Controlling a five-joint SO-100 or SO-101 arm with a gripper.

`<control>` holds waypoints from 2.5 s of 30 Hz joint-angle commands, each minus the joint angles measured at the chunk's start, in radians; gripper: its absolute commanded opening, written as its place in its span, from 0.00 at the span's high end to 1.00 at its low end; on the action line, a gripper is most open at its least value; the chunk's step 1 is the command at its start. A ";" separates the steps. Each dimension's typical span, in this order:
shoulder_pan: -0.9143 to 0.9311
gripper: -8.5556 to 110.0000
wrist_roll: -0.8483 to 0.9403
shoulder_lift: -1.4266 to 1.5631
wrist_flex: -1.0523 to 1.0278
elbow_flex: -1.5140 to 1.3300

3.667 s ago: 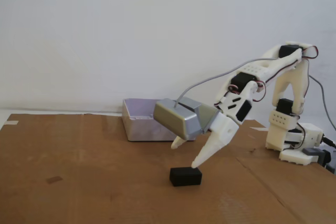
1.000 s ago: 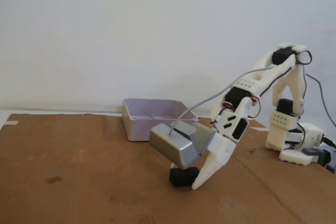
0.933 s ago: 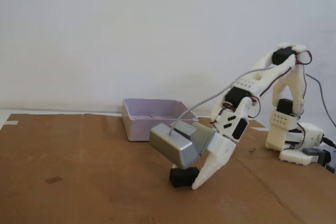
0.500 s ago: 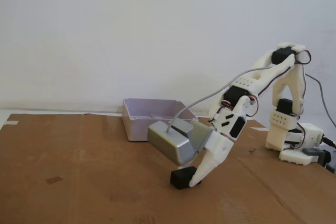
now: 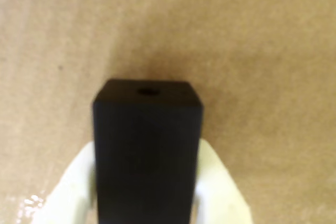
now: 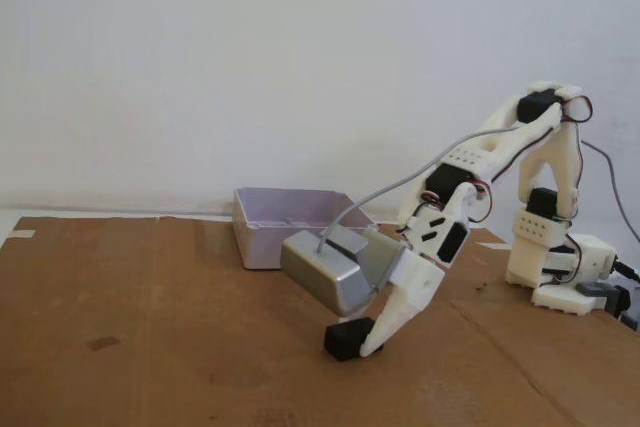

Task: Grasp a block and put it in the box.

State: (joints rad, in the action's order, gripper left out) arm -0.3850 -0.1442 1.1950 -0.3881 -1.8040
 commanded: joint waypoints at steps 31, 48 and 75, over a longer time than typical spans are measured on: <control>0.170 0.83 0.008 0.523 0.015 -0.035; 0.463 0.83 0.008 0.618 0.015 -0.049; 0.807 0.83 0.008 0.601 0.029 -0.043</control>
State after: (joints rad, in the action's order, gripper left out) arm 0.3758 -0.1457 1.6705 -0.3896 -1.8914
